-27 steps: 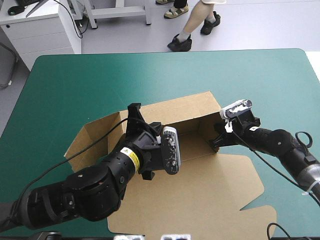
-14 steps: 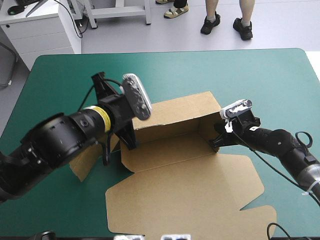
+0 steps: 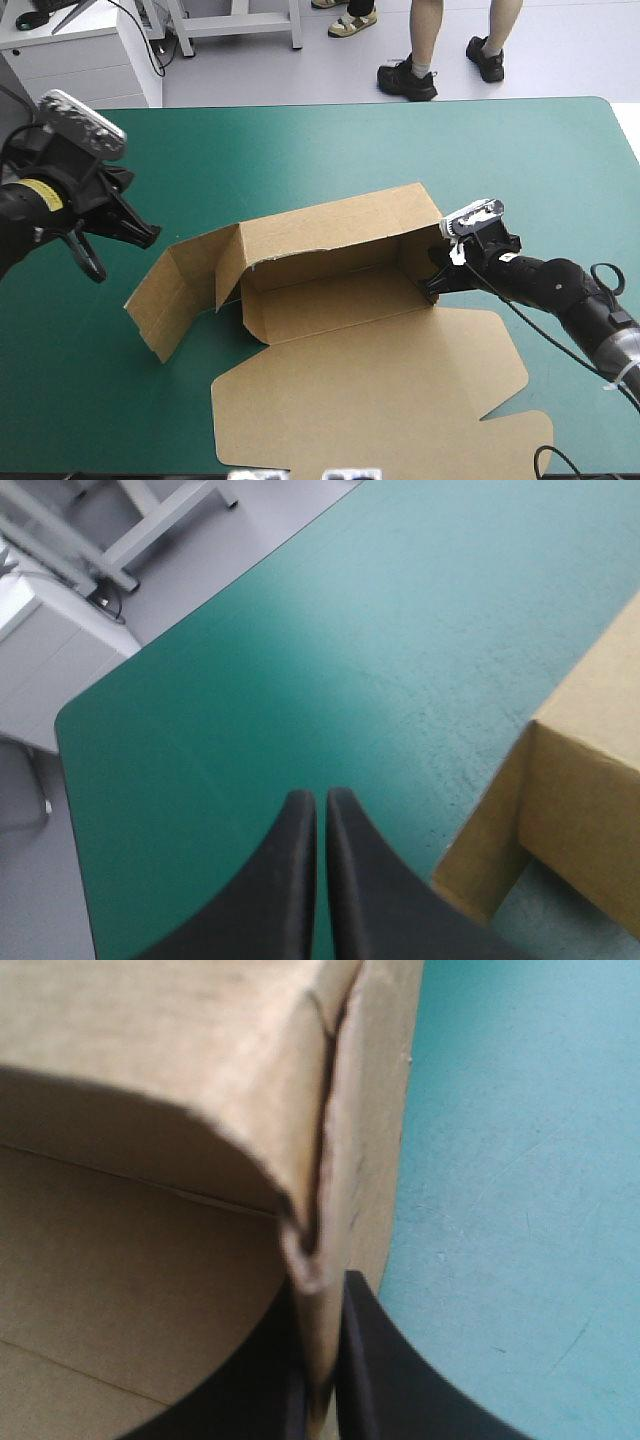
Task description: Fold the box
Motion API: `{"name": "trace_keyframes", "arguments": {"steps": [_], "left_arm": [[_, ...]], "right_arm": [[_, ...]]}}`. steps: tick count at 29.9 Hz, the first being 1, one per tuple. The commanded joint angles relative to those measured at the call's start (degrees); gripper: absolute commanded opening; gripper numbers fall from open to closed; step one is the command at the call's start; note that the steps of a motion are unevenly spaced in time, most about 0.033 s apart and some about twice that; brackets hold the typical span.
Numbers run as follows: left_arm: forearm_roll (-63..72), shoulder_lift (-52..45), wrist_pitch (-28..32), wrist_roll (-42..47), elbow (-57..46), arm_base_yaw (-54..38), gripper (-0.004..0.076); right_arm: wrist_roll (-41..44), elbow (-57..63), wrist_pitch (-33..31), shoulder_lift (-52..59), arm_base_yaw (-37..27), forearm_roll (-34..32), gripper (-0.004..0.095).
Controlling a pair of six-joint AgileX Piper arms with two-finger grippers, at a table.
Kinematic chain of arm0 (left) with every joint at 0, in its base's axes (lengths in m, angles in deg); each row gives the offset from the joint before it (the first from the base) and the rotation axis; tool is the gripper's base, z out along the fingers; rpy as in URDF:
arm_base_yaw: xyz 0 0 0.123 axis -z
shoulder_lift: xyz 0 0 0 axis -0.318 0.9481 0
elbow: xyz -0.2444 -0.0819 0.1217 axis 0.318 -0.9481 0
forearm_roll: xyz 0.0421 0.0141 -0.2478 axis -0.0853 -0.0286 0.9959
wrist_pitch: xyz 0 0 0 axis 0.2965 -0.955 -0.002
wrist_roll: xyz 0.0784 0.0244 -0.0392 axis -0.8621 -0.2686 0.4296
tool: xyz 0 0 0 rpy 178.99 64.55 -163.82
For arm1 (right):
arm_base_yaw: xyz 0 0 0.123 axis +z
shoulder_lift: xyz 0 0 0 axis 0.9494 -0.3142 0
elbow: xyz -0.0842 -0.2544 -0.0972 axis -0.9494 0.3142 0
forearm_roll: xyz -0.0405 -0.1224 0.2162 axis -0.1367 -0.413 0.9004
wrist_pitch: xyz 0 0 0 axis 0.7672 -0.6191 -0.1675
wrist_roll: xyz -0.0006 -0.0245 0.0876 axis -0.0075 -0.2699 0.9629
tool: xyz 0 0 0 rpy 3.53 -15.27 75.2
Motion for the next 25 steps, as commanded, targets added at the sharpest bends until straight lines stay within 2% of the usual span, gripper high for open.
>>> {"name": "trace_keyframes", "arguments": {"steps": [1,6,12,16,25], "left_arm": [[3.16,-1.44,2.43,2.33,1.7,-7.99,0.0017],[5.67,-1.33,2.87,2.54,-1.86,-14.12,0.0017],[5.53,-1.33,5.71,2.54,-8.16,-14.53,0.0016],[5.3,-1.33,9.27,2.44,-9.68,-14.53,0.0016],[4.83,-1.33,11.79,2.44,-9.76,-14.53,0.0016]], "right_arm": [[0.22,-1.7,1.52,1.18,0.05,1.09,-0.0018],[1.64,-1.7,1.56,1.3,0.05,-0.93,-0.0018],[7.38,-2.05,0.41,1.67,0.05,-9.15,-0.0018],[11.64,-5.68,-5.58,1.94,0.05,-15.58,-0.0018],[34.65,-18.92,-21.22,1.27,0.05,-37.34,-0.0018]]}}
